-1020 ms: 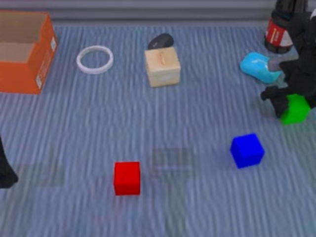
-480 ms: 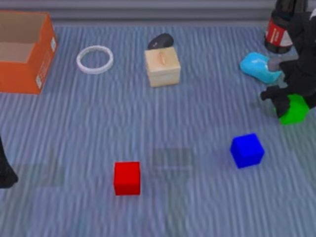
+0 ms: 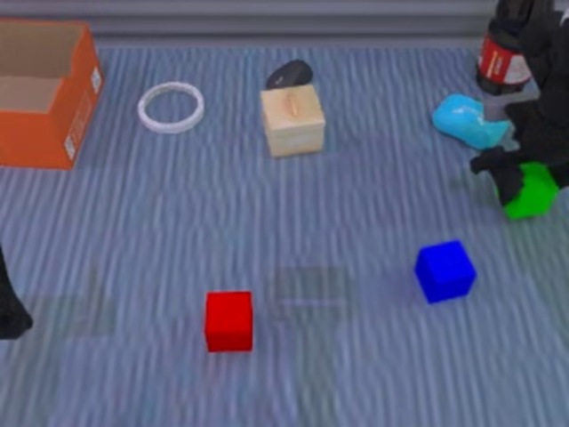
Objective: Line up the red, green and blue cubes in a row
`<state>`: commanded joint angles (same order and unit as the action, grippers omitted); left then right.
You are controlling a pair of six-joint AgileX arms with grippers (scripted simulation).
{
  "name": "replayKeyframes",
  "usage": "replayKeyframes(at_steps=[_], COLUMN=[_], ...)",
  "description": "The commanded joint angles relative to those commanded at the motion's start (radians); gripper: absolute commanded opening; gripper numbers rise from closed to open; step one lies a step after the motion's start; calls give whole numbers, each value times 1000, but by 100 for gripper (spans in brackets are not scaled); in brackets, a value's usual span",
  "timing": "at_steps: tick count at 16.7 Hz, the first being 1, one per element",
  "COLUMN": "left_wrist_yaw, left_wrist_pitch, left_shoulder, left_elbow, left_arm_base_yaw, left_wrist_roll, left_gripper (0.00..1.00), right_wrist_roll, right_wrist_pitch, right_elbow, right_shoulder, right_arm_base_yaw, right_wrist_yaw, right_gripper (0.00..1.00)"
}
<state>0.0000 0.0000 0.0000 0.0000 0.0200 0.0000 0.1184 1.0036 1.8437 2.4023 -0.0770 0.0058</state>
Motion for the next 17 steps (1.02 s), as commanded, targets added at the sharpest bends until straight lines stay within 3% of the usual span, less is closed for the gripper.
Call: replayKeyframes(at_steps=[5,11,14,17], left_wrist_yaw=[0,0,0,0], left_wrist_pitch=[0,0,0,0], left_shoulder=[0,0,0,0], left_elbow=[0,0,0,0], left_arm_base_yaw=[0,0,0,0], left_wrist_roll=[0,0,0,0], left_gripper=[100,100,100,100], right_wrist_roll=[0,-14,-110,-298], right_wrist_pitch=[173,181,175,166], right_elbow=[106,109,83,28], right_shoulder=[-58,-64,-86,-126], right_arm_base_yaw=[-5,-13,-100,-238], right_wrist_yaw=[-1,-1,-1,-1], right_gripper=[0,0,0,0])
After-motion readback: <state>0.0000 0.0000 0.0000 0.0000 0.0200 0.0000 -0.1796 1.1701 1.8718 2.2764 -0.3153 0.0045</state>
